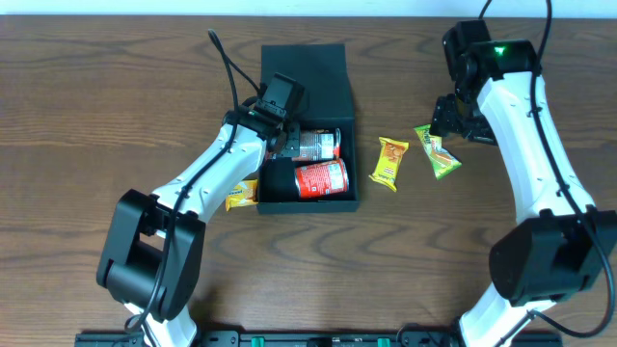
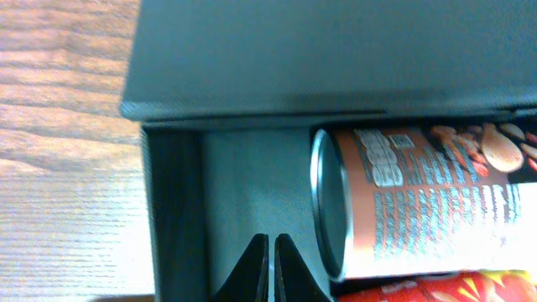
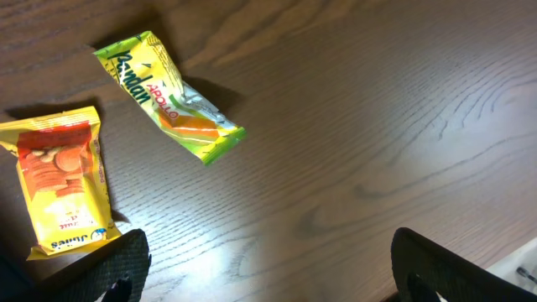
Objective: Pack container
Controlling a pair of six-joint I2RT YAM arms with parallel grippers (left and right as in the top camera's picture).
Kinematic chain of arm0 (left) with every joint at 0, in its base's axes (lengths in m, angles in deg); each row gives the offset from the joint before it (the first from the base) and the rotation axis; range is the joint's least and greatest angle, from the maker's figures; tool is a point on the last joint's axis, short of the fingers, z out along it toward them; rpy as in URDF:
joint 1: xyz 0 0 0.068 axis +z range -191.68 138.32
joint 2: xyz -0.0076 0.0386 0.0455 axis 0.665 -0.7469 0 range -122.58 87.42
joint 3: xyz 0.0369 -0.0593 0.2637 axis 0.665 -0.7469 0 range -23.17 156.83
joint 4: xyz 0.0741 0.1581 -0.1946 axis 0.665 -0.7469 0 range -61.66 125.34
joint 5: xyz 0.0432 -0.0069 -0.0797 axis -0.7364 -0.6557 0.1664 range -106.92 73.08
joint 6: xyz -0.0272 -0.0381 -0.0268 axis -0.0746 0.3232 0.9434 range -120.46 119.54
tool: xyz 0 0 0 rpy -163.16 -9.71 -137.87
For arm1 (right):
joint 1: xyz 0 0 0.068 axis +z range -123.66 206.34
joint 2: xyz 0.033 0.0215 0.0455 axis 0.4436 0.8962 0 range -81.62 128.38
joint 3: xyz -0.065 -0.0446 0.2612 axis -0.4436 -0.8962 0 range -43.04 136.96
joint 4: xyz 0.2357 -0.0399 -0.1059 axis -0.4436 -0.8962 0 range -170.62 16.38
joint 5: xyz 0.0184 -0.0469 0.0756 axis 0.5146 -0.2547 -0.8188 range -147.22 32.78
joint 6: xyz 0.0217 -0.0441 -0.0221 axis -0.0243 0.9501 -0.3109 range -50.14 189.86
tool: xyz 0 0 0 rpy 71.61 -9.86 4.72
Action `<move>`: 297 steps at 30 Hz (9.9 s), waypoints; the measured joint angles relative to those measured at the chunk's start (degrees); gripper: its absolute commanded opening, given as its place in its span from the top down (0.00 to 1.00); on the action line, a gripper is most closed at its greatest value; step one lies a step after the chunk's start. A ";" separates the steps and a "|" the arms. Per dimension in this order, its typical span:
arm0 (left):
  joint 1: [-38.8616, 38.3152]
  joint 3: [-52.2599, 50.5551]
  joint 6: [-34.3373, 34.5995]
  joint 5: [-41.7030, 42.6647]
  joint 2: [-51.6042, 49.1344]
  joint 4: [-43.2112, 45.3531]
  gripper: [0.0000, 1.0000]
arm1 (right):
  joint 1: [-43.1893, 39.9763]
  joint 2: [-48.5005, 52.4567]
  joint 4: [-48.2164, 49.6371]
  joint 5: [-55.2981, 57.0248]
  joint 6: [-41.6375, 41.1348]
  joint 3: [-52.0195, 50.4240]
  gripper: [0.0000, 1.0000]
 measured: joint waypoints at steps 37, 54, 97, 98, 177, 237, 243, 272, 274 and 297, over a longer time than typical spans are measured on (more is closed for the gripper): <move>-0.92 0.00 -0.28 3.17 -4.50 5.49 0.68 | 0.00 0.00 0.35 -0.02 0.22 0.00 0.09; -1.25 0.00 -0.07 5.86 -4.50 5.20 0.52 | 0.00 0.00 0.42 -0.02 0.22 0.00 0.09; -3.06 0.00 2.69 18.03 -4.50 -5.27 0.72 | 0.00 0.00 0.68 0.00 0.42 0.00 0.08; -3.06 0.00 2.78 18.10 -4.50 -5.27 0.68 | 0.00 0.00 0.74 0.00 0.42 0.00 0.08; -2.73 7.15 -2.80 -24.41 29.59 -14.49 0.05 | 2.21 17.44 25.05 -1.31 24.65 -10.80 0.21; -2.73 7.15 -2.75 -24.41 29.59 -15.87 0.05 | -2.27 17.88 19.15 -15.50 24.55 -0.61 0.79; -2.73 7.15 -2.80 -26.10 29.59 -15.87 0.05 | -0.59 17.88 14.53 -17.57 23.47 7.69 0.75; -2.67 7.15 -2.97 -26.88 28.61 -15.58 0.04 | 1.25 18.51 23.63 -12.57 25.07 10.29 0.38; -2.67 7.15 -2.97 -26.60 28.61 -15.58 0.05 | 0.59 20.41 23.63 -14.95 25.29 10.29 0.38; -2.69 7.15 -2.97 -25.62 28.61 -15.80 0.04 | -0.57 26.93 28.98 -23.15 27.91 10.29 0.41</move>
